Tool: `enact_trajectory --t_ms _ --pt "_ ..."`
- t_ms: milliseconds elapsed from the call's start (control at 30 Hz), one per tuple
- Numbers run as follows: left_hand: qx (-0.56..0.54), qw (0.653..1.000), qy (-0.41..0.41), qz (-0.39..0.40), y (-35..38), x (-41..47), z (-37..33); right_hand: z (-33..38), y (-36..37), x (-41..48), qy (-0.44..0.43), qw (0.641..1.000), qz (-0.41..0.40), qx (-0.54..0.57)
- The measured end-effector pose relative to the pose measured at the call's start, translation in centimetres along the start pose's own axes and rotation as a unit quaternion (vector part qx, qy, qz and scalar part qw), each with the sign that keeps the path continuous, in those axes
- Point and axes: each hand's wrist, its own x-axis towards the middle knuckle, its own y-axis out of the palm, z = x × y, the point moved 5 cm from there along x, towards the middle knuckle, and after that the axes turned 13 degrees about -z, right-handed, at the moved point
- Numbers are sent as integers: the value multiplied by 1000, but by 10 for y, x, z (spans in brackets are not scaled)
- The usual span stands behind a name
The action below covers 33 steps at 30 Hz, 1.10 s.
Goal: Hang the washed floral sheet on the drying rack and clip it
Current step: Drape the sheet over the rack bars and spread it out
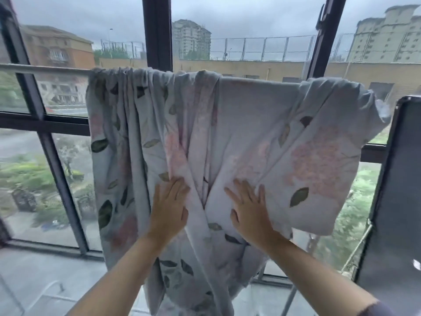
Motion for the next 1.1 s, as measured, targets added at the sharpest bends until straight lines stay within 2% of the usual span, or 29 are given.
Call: enact_trajectory --t_ms 67,167,333,433,533,600,700,833,933,1033,1100 --pt "1 999 -34 20 0 -22 24 26 14 -7 -6 999 49 14" --pt "13 997 -62 53 -11 -42 63 72 25 0 -3 997 71 43" --pt "3 994 -77 83 -37 -60 137 156 28 32 35 995 23 94" --pt "-5 994 -90 55 -50 -63 182 192 31 47 82 993 -3 79" --pt "-78 984 -162 -13 -63 -57 226 220 29 60 87 993 -30 79" --pt "-151 963 -221 -13 -66 -47 237 229 27 70 70 992 -42 101" --pt "-218 933 -283 52 -56 -23 242 236 28 88 87 987 -42 126" --pt "-160 947 -263 95 -45 -3 248 232 31 108 150 984 -44 83" --pt "-137 955 -243 100 -38 -8 247 223 38 118 207 977 14 45" --pt "-115 958 -239 109 -26 -23 256 222 52 116 195 980 37 13" --pt "-98 957 -245 117 -17 -37 267 219 65 107 204 978 29 40"
